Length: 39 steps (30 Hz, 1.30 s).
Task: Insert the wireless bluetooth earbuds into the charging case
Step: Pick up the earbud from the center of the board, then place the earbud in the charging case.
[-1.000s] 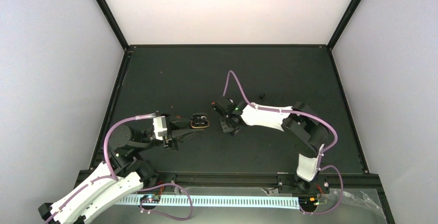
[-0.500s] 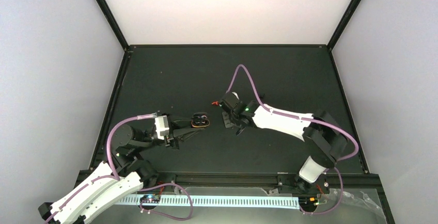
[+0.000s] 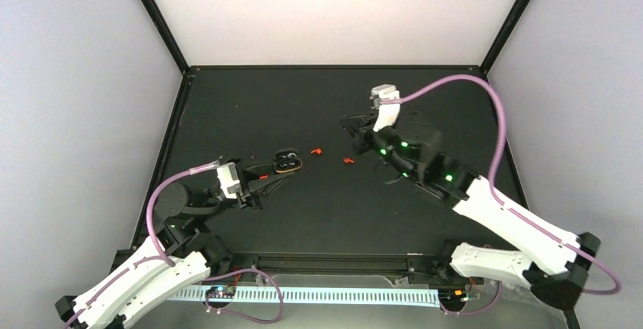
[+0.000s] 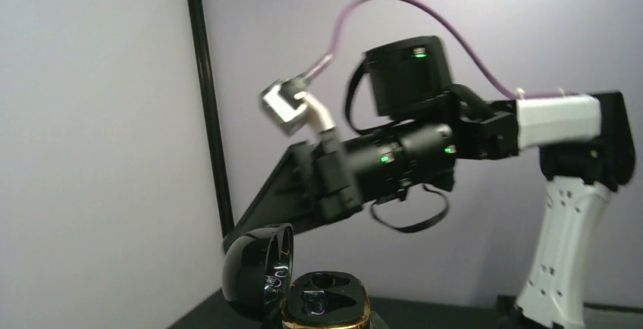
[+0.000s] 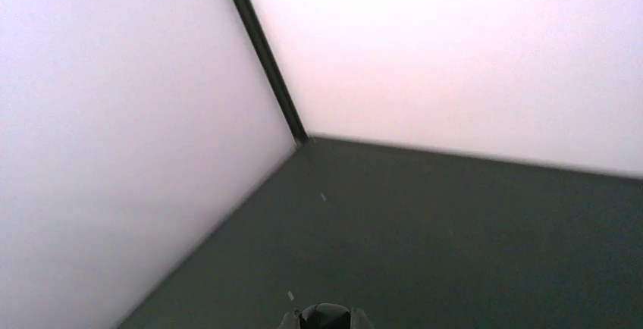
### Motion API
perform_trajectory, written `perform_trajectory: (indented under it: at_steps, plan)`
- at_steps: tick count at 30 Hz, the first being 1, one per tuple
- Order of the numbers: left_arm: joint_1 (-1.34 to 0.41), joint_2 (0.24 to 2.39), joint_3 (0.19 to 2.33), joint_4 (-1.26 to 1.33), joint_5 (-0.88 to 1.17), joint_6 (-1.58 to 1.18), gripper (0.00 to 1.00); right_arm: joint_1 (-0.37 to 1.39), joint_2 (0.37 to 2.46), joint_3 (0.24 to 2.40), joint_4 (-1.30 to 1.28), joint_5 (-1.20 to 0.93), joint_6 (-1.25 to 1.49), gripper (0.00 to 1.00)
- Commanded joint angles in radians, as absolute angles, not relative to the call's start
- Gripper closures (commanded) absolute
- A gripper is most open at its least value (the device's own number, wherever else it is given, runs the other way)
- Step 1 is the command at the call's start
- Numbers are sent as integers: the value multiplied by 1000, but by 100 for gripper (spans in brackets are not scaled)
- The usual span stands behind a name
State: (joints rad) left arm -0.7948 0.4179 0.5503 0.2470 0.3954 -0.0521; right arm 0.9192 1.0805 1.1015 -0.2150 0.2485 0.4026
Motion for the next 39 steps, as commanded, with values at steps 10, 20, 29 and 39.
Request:
perform_trajectory:
  at_steps: [10, 20, 29, 39]
  plan:
    - [-805, 727, 608, 820, 343, -19, 98, 931, 805, 998, 305, -74, 187, 99]
    - [-845, 928, 670, 1041, 366, 7, 98, 996, 792, 938, 460, -197, 101, 99]
    - [-885, 946, 663, 1055, 342, -10, 98, 1088, 857, 934, 519, -188, 50, 99]
    - [-903, 908, 640, 980, 261, -59, 98, 1101, 911, 950, 489, -177, 72, 99]
